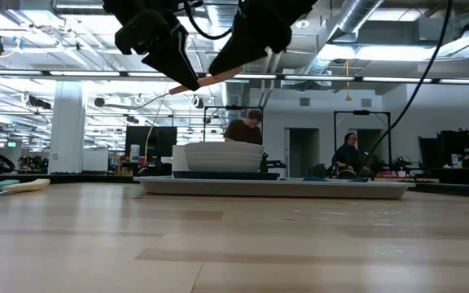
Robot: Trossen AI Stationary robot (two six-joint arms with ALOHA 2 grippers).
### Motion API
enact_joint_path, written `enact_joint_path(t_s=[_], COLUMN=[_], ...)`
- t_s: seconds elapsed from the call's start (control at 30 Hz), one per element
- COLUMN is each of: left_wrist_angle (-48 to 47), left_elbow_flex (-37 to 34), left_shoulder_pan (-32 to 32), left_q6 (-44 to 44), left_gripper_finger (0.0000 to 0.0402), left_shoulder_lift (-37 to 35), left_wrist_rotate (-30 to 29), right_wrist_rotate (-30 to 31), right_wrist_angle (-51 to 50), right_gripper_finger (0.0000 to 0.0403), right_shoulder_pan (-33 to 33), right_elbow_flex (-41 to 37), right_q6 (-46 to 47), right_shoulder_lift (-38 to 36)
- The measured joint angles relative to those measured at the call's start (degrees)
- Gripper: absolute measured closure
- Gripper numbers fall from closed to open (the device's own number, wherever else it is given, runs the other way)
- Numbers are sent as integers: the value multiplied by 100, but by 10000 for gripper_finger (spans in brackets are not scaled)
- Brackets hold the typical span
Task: Set up tray
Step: Put the orange fork on top of the dark blue table napkin on the gray table tray
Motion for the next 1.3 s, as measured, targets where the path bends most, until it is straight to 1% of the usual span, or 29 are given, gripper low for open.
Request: enact_joint_path(t_s=[0.2, 0.77, 1.0, 1.13, 1.3], left_wrist_angle=[31, 51, 87, 172, 354], left_elbow_flex=[0, 0, 0, 0, 7], left_shoulder_pan=[0, -2, -2, 2, 0], left_q6=[2, 2, 16, -11, -116], left_gripper_finger=[343, 343, 338, 333, 313], left_shoulder_lift=[0, 0, 0, 0, -2], left_wrist_rotate=[15, 46, 49, 67, 23], right_wrist_rotate=[20, 2, 20, 160, 169], right_wrist_angle=[-192, -283, -332, -363, -459], right_gripper_finger=[235, 338, 338, 338, 338], right_shoulder_pan=[2, -72, -63, -55, -59], right_elbow_flex=[-10, -10, -10, -10, -21], right_q6=[0, 3, 49, 72, 126], right_shoulder_lift=[50, 52, 52, 52, 61])
